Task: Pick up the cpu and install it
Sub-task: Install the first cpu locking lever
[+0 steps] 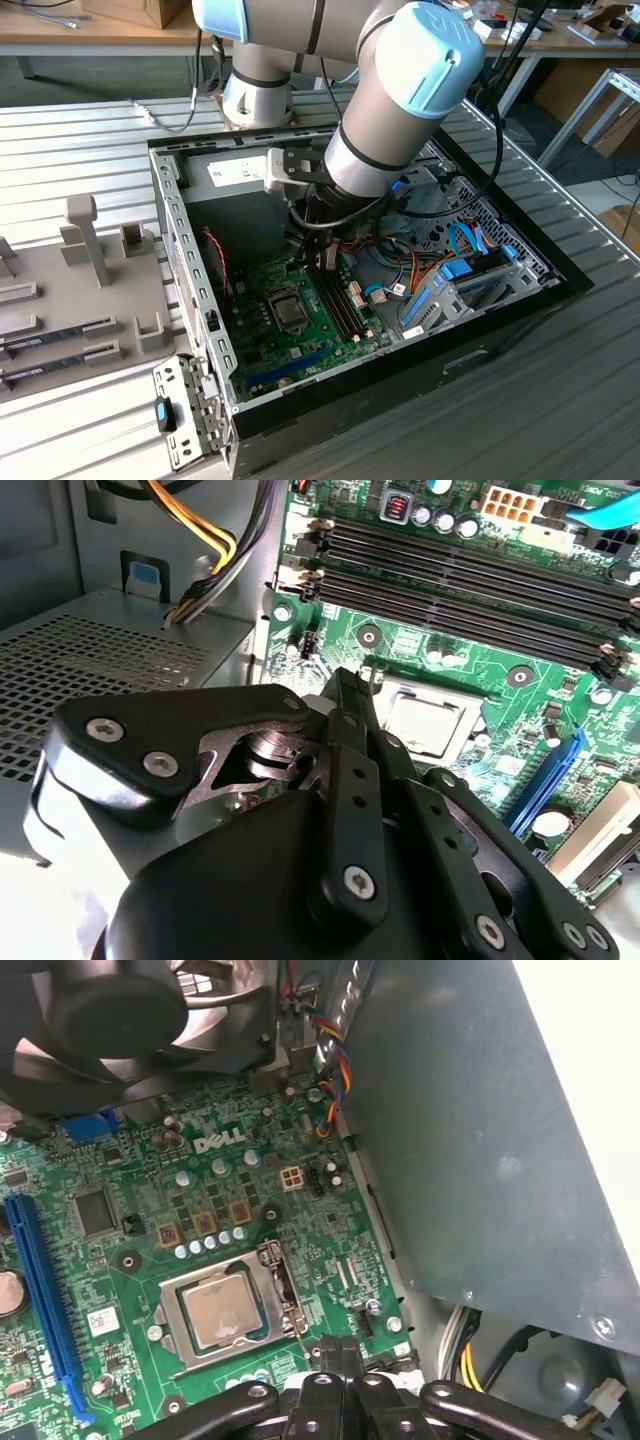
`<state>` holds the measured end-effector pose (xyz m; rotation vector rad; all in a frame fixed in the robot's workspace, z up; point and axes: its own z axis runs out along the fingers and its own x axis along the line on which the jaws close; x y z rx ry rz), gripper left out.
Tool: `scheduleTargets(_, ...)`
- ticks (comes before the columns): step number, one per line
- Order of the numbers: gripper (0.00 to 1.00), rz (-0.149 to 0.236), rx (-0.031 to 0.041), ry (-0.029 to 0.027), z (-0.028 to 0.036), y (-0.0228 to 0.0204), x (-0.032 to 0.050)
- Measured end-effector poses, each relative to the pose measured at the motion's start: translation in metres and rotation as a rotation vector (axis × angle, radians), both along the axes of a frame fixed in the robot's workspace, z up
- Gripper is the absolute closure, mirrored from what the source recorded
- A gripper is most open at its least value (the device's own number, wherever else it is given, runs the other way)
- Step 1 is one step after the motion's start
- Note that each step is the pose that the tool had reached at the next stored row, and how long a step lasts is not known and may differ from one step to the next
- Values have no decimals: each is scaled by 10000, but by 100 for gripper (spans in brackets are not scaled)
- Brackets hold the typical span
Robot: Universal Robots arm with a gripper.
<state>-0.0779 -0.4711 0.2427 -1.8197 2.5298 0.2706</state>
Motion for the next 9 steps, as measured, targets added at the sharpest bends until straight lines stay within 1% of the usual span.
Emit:
scheduleTargets(1,89,6,0,0,-2,-24,0)
scheduleTargets(3,89,13,0,0,-5,-49,-1)
scheduleTargets(7,89,26,0,0,-7,-81,0)
scheduleTargets(8,89,36,-14,-1,-7,-96,-1)
scheduleTargets(9,89,45,-38,0,-7,-98,-1)
